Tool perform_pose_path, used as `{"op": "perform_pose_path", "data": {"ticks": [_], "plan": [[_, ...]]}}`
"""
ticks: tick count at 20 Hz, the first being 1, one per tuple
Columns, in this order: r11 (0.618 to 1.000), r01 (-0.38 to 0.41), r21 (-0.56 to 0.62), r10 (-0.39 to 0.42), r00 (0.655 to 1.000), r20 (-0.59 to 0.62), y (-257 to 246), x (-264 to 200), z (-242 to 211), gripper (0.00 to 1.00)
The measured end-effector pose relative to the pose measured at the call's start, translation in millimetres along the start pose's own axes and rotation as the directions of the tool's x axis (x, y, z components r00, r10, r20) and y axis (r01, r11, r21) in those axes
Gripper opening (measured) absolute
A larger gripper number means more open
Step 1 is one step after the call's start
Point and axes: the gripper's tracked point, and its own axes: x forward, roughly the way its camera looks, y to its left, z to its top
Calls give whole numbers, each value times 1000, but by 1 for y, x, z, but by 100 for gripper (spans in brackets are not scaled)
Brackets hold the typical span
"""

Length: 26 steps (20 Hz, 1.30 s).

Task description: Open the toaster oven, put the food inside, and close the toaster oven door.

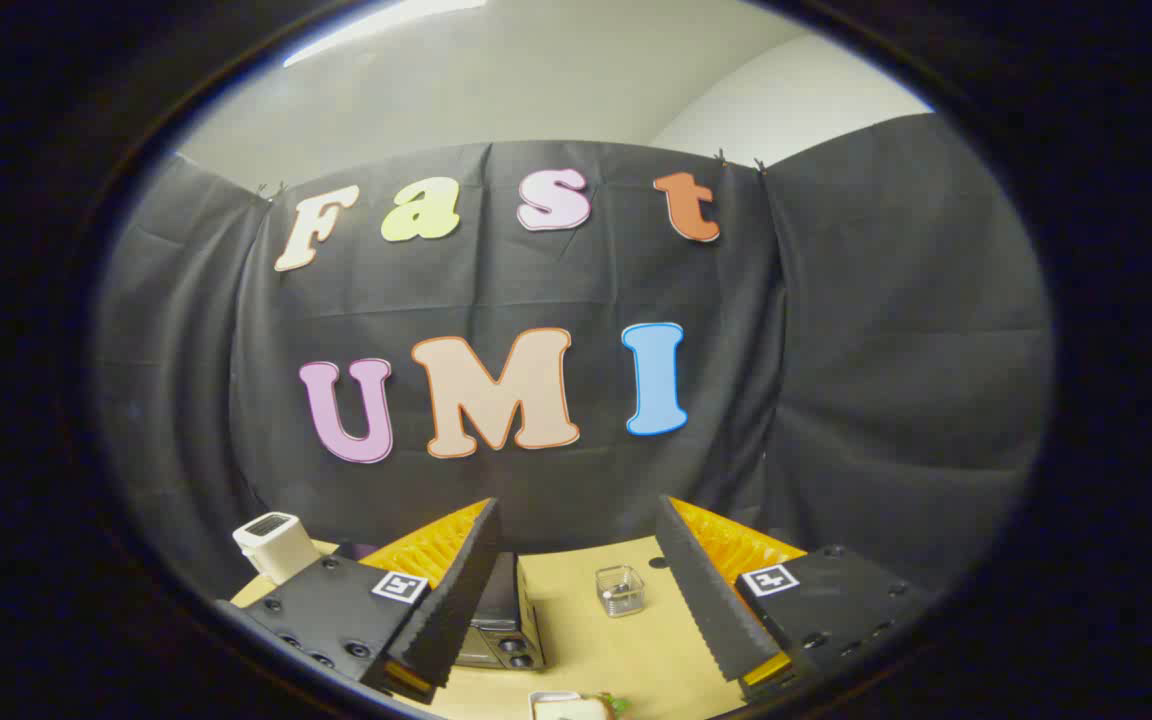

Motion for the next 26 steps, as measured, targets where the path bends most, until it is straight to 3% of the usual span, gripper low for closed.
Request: {"op": "perform_pose_path", "data": {"ticks": [6,15,26], "plan": [[999,49,12,-49,999,3,34,-16,-8,98],[999,38,8,-38,999,-18,79,-18,-30,98],[988,-78,136,75,997,24,161,-9,-74,98]]}}
